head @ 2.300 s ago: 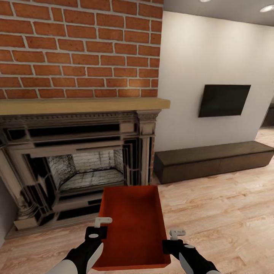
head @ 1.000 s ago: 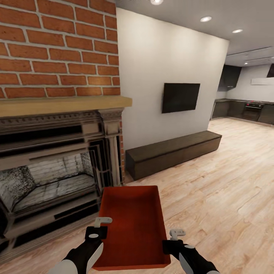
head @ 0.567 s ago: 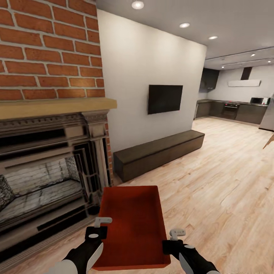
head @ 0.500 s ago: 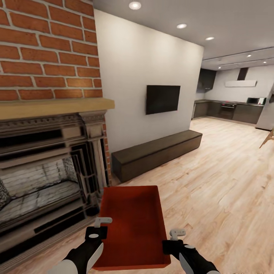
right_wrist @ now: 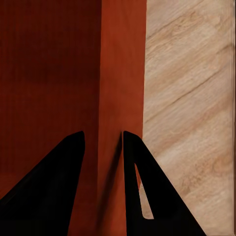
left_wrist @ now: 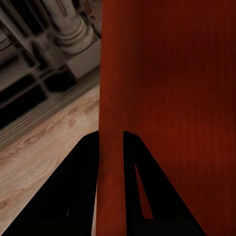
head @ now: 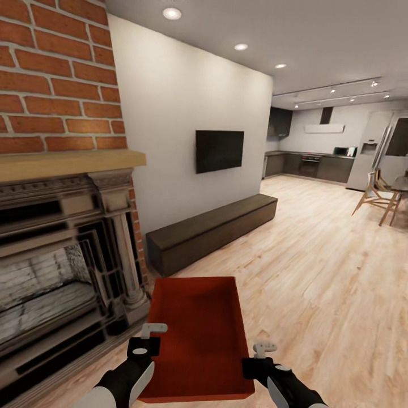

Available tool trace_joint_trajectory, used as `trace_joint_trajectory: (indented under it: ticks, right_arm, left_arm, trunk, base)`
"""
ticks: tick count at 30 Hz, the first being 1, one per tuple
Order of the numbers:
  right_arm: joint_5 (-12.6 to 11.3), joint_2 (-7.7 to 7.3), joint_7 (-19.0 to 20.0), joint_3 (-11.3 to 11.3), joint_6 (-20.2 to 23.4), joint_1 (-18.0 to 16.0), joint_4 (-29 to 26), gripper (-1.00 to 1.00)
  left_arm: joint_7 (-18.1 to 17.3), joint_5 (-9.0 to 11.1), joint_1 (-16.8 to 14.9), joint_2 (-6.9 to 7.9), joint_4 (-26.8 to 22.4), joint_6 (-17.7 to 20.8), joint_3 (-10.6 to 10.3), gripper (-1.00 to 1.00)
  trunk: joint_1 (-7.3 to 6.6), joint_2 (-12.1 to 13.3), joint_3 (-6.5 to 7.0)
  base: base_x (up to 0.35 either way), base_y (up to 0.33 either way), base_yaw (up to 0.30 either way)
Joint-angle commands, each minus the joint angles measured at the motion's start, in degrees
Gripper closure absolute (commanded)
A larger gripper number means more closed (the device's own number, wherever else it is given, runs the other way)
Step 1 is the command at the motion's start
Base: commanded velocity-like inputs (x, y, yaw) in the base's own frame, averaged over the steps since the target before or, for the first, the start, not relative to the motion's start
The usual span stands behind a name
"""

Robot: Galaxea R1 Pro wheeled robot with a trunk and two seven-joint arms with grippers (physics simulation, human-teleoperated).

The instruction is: Move the two storage containers from the living room to the garage. In the garage, place one container on the floor and stack the other container on top of it (either order is fine).

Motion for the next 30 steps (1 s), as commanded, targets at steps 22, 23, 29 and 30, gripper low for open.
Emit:
trace_joint_trajectory:
  ticks: [22,23,29,30]
  right_arm:
    - [-3.65,0.28,0.72,-0.98,-1.48,-0.05,-0.31,1.0]
    - [-3.65,0.29,0.73,-0.98,-1.48,-0.05,-0.31,1.0]
    - [-3.65,0.3,0.74,-0.98,-1.5,-0.05,-0.3,1.0]
    - [-3.65,0.27,0.74,-0.98,-1.5,-0.05,-0.3,1.0]
  left_arm:
    - [-0.23,2.65,0.02,0.03,-0.07,0.29,0.13,1.0]
    - [-0.22,2.65,0.02,0.03,-0.07,0.29,0.14,1.0]
    - [-0.22,2.67,0.02,0.03,-0.07,0.29,0.14,1.0]
    - [-0.24,2.66,0.02,0.03,-0.07,0.29,0.12,1.0]
  trunk:
    - [0.0,-0.05,0.5]
    - [0.0,-0.05,0.42]
    - [0.0,-0.05,0.1]
    - [0.0,-0.05,0.09]
  base:
    - [0.0,0.0,-0.165]
    - [0.0,0.0,-0.081]
    - [0.0,0.0,-0.191]
    - [0.0,0.0,-0.272]
